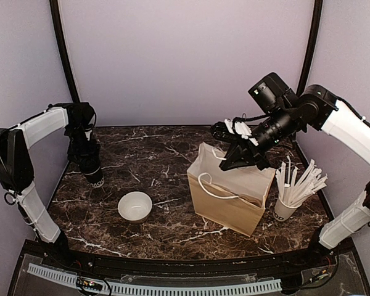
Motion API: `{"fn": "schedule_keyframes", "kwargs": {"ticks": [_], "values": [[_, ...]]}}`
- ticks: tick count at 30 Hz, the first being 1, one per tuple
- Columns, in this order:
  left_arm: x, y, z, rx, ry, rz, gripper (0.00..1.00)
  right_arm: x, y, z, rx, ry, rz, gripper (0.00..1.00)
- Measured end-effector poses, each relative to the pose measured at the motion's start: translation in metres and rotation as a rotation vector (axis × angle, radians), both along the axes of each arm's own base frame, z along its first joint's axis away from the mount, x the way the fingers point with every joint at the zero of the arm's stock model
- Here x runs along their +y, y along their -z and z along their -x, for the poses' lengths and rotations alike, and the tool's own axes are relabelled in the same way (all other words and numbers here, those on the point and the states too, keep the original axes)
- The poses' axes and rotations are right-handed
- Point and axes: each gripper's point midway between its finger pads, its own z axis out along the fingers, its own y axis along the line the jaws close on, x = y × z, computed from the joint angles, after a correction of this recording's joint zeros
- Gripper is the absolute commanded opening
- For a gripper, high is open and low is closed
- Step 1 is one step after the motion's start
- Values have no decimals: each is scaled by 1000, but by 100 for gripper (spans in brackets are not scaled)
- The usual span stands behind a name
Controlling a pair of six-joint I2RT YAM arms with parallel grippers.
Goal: Pack the takeout coffee
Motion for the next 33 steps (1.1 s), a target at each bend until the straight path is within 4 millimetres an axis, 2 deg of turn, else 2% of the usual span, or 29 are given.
{"fn": "schedule_keyframes", "kwargs": {"ticks": [8,12,16,18,19,21,23,27,30,33], "values": [[1,0,-1,-2,-4,8,72,0,1,-1,-2,2,1,0],[0,0,0,0,-1,13,63,1,1,-2,-7,6,2,0],[-8,-9,-1,-11,17,45,60,4,-6,-6,-12,23,-17,0],[-15,-28,-6,-64,44,64,60,8,-14,-10,-23,33,-39,0],[-22,-44,-9,-113,66,79,60,11,-19,-12,-32,39,-54,0],[-36,-78,-12,-215,117,111,60,17,-25,-18,-44,46,-75,0],[-51,-121,-13,-344,174,148,59,24,-31,-24,-57,48,-95,0],[-70,-193,-2,-554,278,197,59,44,-49,-34,-67,27,-151,0],[-80,-224,11,-652,358,227,58,55,-64,-33,-66,-25,-199,0],[-93,-244,24,-730,447,276,55,57,-68,-21,-54,-85,-216,0]]}}
